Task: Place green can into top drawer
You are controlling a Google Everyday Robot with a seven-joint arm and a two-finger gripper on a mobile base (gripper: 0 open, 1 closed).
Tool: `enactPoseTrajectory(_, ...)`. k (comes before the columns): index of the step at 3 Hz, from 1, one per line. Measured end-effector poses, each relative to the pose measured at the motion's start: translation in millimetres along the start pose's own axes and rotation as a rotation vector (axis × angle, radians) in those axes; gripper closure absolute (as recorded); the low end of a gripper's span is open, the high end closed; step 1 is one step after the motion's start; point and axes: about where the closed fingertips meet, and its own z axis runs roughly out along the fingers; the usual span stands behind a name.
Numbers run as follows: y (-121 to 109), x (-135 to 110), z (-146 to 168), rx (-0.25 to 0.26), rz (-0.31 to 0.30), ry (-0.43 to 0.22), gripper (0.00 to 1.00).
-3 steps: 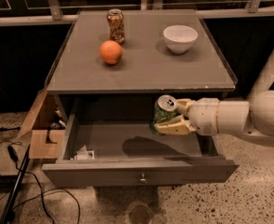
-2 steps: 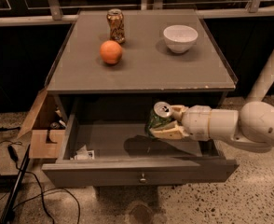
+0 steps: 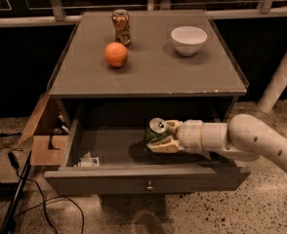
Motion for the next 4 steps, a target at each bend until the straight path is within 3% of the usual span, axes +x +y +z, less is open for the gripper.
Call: enactPoseTrajectory(4, -31.9, 43.0, 20.9, -0.015, -0.055, 0.092, 1.00)
